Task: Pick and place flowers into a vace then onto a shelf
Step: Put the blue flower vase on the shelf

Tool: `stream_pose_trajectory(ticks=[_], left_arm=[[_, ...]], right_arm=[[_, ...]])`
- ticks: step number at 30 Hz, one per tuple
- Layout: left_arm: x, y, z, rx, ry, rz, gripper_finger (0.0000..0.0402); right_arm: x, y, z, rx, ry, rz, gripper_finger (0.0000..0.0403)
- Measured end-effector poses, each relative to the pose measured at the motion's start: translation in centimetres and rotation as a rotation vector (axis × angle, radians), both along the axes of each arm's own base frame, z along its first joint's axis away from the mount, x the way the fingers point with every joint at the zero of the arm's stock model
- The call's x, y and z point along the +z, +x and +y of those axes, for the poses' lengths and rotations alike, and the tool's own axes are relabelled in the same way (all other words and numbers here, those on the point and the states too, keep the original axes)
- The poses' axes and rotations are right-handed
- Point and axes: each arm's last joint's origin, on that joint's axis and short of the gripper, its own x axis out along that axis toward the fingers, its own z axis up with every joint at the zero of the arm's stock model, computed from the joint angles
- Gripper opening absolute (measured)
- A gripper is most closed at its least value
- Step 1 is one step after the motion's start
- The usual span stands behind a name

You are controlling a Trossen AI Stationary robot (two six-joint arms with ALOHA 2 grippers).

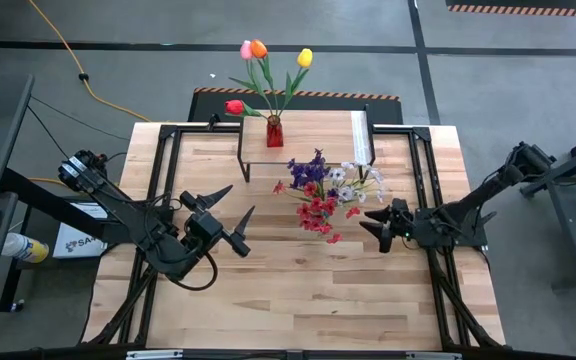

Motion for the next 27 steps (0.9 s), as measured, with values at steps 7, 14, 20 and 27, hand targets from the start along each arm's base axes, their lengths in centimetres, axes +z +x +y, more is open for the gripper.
stream_pose_trajectory(ticks=[7, 14, 20, 27], left_arm=[[0.0, 0.0, 0.0, 0.0, 0.002, 0.002, 0.0347], [0.0, 0.0, 0.0, 0.0, 0.007, 0.009, 0.0347], [-0.1, 0.0, 0.0, 0.002, 0.011, 0.014, 0.0347], [-0.3, 0.0, 0.0, 0.002, 0.03, 0.037, 0.0347]], right_arm=[[0.1, 0.5, -0.7, 0.039, 0.031, 0.013, 0.0218], [0.4, 0.8, -1.1, 0.038, -0.011, -0.004, 0.0292], [0.6, 0.9, -1.2, 0.028, 0.034, -0.031, 0.0348], [0.8, 1.1, -0.9, 0.091, 0.101, -0.06, 0.0361]])
